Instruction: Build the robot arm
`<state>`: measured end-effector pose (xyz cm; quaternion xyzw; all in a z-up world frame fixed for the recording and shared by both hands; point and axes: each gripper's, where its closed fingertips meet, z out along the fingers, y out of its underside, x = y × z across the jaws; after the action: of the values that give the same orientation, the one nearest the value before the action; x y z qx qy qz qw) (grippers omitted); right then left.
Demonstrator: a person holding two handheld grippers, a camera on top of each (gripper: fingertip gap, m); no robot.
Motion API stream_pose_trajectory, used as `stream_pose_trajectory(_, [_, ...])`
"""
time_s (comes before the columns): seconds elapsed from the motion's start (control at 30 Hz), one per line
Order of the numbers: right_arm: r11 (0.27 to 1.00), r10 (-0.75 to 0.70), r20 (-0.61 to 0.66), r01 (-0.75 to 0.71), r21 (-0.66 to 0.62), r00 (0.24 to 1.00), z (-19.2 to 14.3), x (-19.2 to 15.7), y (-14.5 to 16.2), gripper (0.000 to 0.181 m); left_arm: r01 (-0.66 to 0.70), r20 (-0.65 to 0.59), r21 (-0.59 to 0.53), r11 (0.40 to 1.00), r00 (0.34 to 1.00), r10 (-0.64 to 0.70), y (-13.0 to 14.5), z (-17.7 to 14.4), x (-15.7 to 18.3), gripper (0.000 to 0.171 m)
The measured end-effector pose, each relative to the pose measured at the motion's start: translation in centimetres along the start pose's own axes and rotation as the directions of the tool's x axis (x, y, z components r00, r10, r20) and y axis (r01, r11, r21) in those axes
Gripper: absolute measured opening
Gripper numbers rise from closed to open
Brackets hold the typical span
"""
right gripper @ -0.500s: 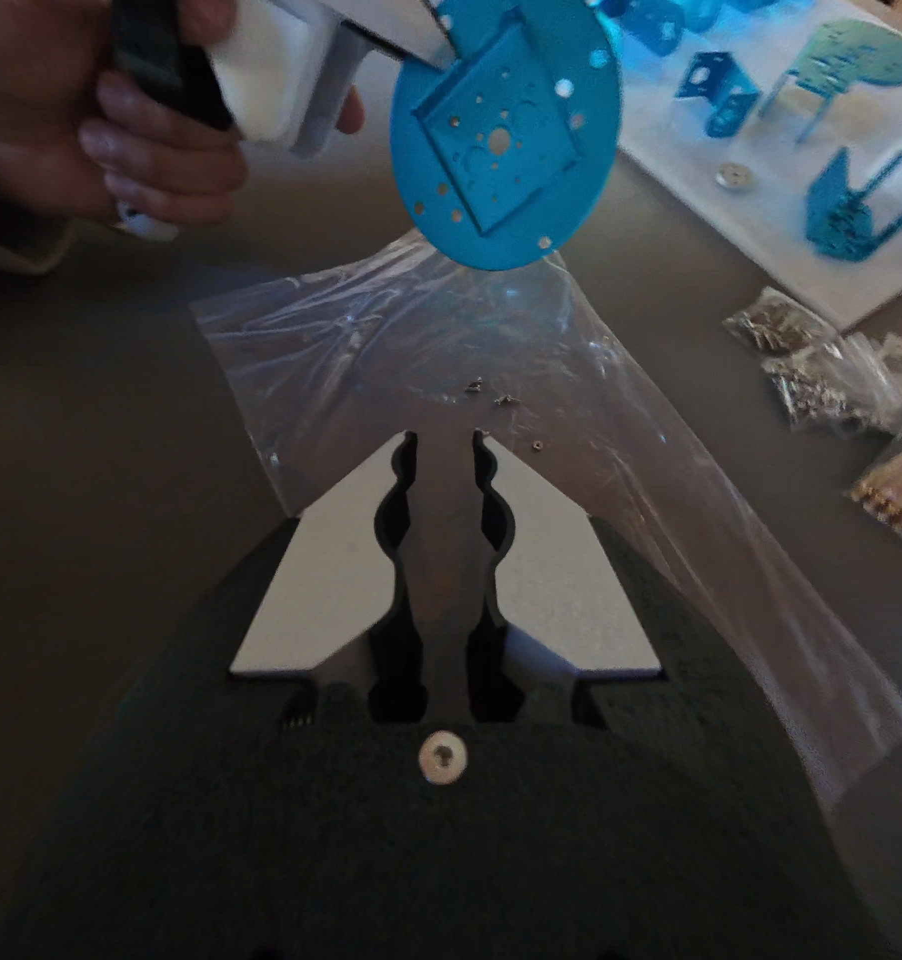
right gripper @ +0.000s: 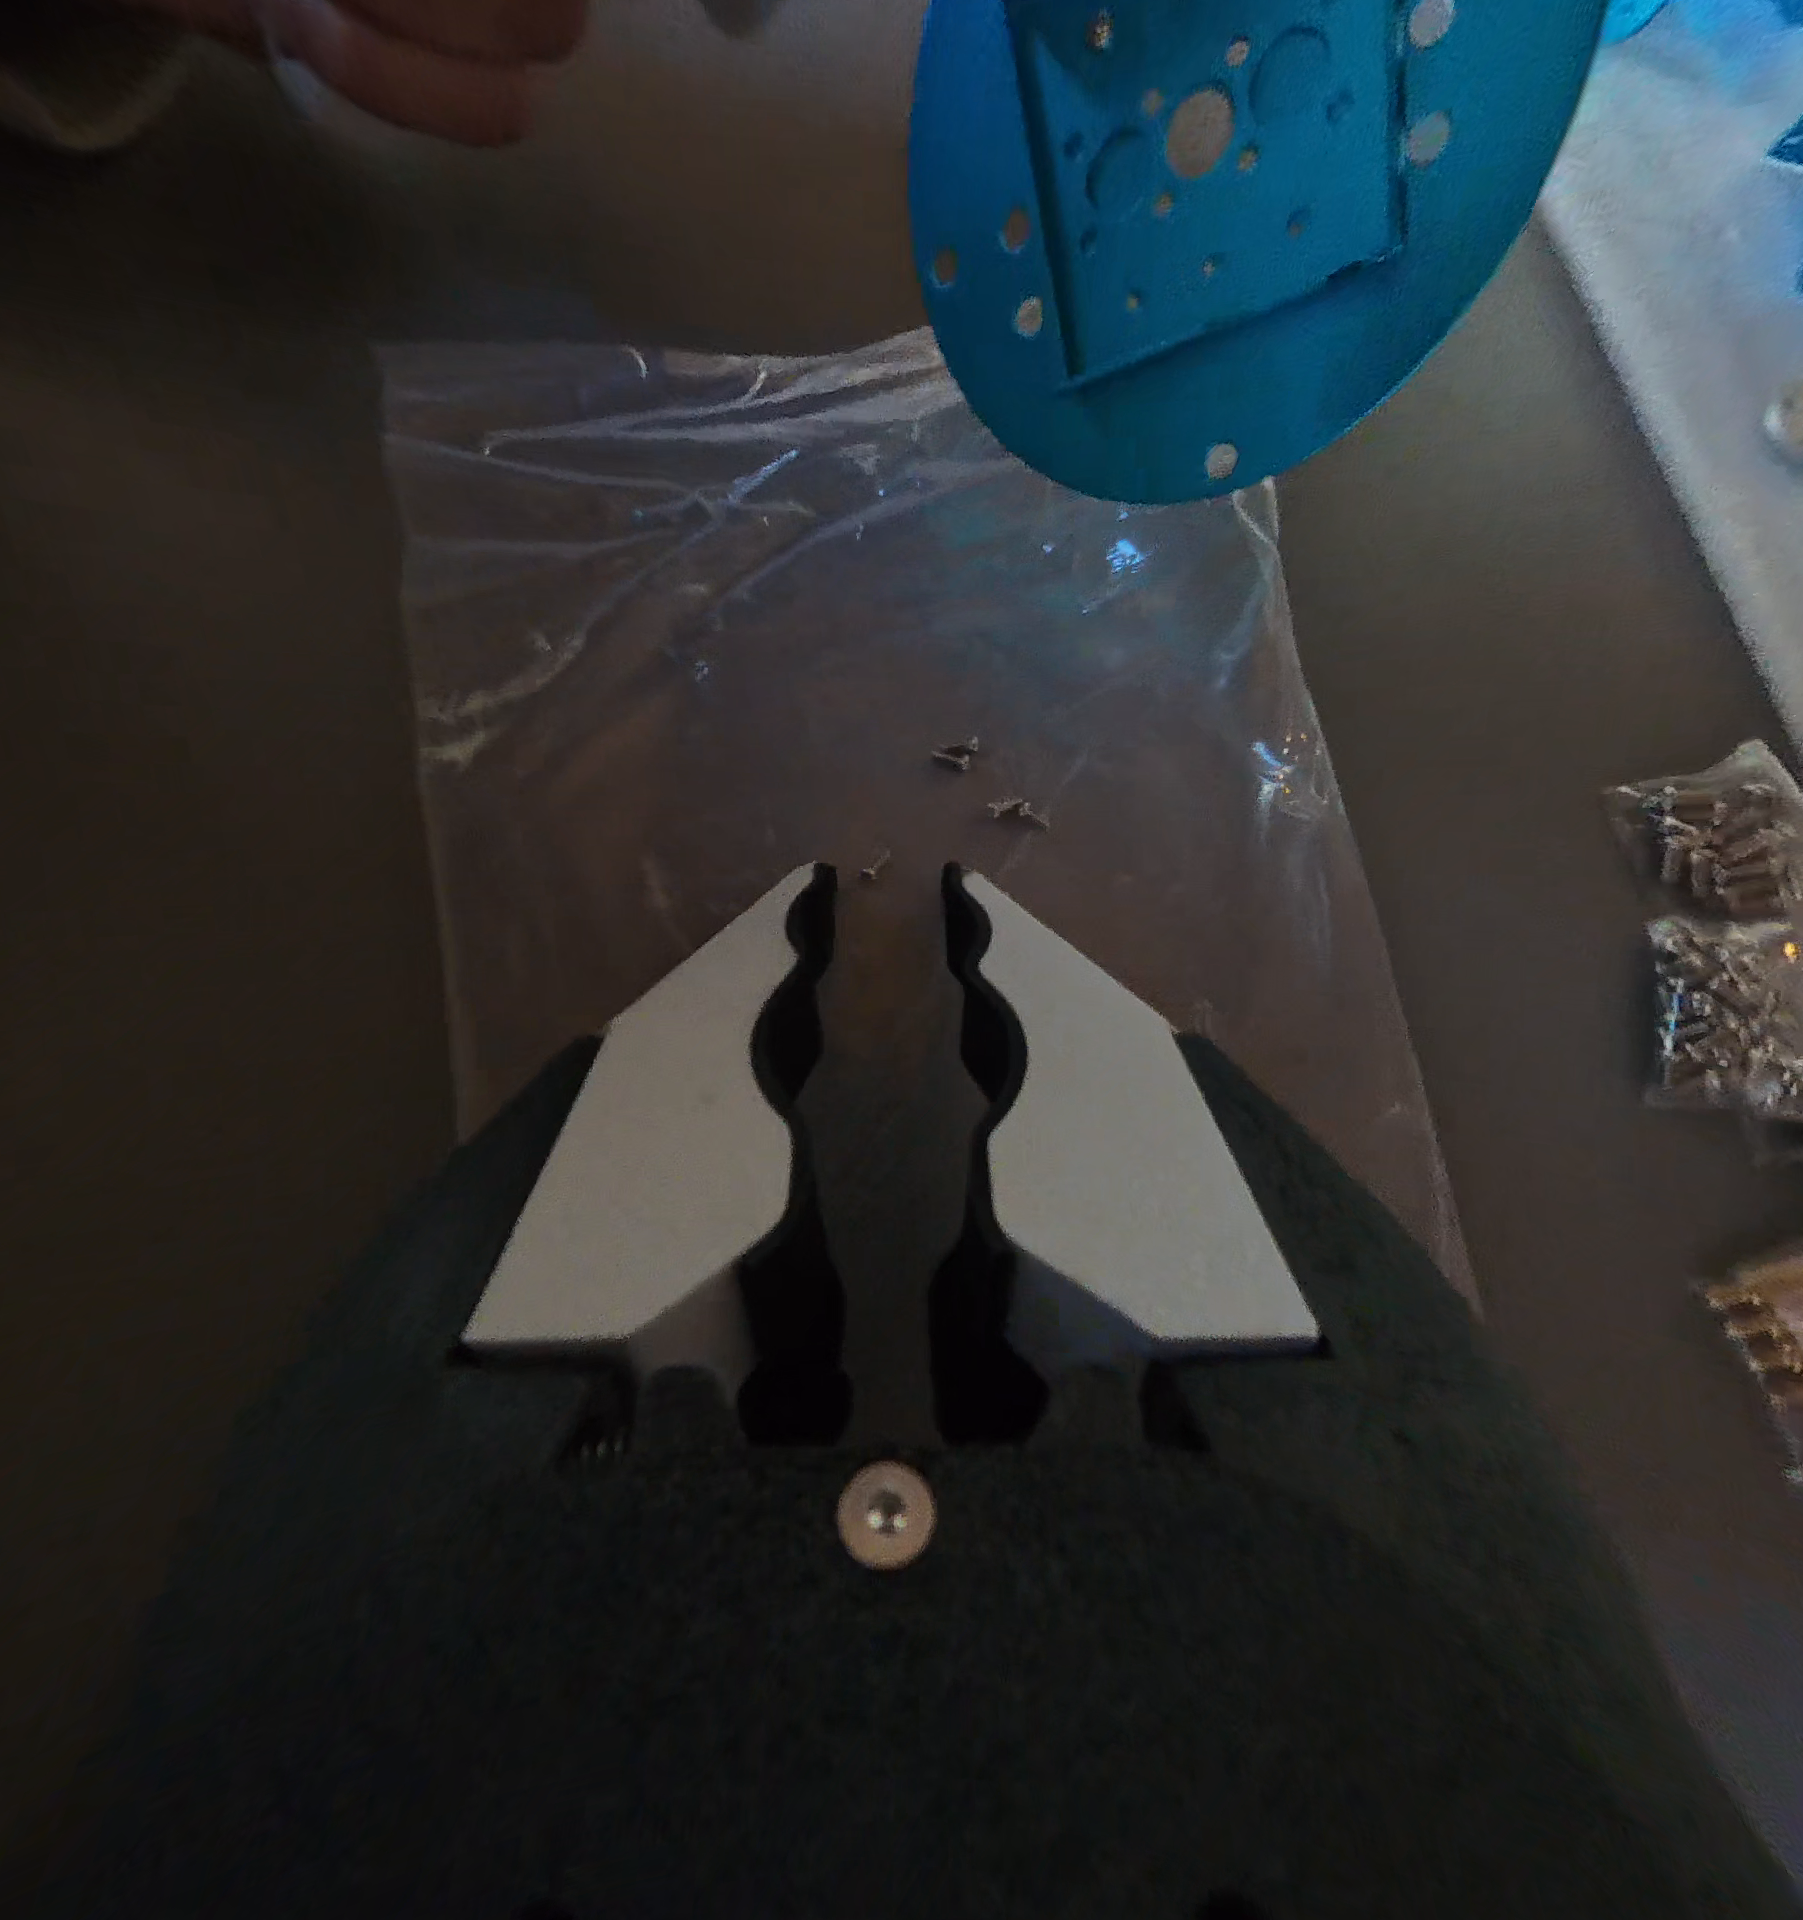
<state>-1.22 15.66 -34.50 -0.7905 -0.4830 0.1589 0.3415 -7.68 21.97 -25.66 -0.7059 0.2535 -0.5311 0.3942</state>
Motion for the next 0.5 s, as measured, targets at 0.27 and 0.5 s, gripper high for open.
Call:
stream_pose_trajectory(0.27, [0.995, 0.103, -0.191, -0.098, 0.032, 0.976, -0.43, 0.58, 0.17, 0.012, -0.027, 0.013, -0.022, 0.999, 1.0, 0.027, 0.58, 0.32, -0.11, 0.0])
stream_pose_trajectory(0.5, [0.985, 0.163, -0.076, -0.158, 0.066, 0.984, 0.24, 0.15, 0.08, 0.012, -0.027, 0.019, -0.025, 0.999, 0.999, 0.028, 0.56, 0.35, -0.45, 0.0])
